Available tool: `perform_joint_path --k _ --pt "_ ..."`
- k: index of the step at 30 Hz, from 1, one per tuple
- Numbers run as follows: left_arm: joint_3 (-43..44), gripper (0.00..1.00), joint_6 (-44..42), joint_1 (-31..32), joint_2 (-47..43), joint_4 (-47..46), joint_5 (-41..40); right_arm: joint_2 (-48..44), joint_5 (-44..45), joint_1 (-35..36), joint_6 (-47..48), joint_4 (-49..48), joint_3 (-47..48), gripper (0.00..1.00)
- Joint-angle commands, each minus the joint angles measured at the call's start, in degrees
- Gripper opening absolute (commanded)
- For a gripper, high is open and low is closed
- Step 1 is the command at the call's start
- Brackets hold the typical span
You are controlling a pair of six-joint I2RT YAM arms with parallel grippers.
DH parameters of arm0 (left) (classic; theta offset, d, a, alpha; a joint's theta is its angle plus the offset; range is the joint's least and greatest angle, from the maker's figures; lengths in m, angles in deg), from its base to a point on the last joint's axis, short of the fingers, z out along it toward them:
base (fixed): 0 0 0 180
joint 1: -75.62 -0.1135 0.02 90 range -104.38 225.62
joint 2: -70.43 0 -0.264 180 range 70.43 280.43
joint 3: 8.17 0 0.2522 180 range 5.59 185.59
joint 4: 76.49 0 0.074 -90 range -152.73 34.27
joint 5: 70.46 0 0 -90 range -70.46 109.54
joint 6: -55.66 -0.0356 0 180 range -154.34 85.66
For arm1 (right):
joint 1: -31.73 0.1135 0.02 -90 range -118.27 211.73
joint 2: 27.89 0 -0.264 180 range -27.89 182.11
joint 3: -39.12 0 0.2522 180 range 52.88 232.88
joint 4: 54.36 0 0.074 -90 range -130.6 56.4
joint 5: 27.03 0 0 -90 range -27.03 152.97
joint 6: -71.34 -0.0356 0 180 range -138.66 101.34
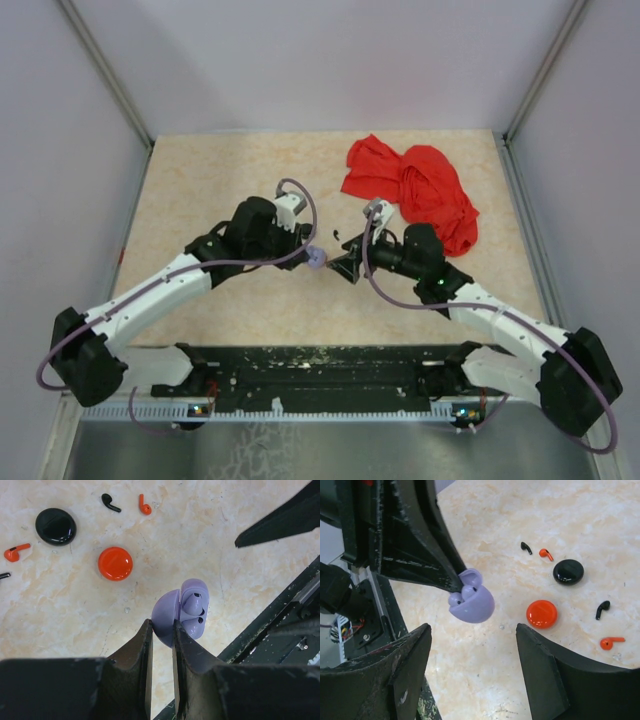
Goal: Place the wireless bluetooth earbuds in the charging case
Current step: Close the charging case.
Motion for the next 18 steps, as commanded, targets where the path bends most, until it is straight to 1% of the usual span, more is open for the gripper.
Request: perform_joint_path --k 1,3,8,12,18 --pt "-2.6 0.01 3.8 -1.8 -3.1 -5.1 0.3 3.0 -10.6 -6.2 -6.8 -10.3 -0.2 0.69" --pt "-4.1 0.01 5.3 -3.7 -4.0 -7.1 2.5 4.6 -13.0 -7.2 -8.9 -12.9 -0.4 0.69" --pt "-7.6 0.01 9.5 -8.5 -5.6 -12.0 9.0 7.2 -14.4 -7.3 -11.8 -17.6 -0.7 0.7" --pt "-10.1 0.01 11.4 -9.9 -6.7 -15.9 12.4 9.3 -15.6 -7.3 -14.0 -20.4 -0.4 0.7" --pt "-13.1 0.01 14.2 -12.1 -7.3 -22.0 17.4 11.9 -16.4 -7.4 -18.9 -27.3 -1.4 0.7"
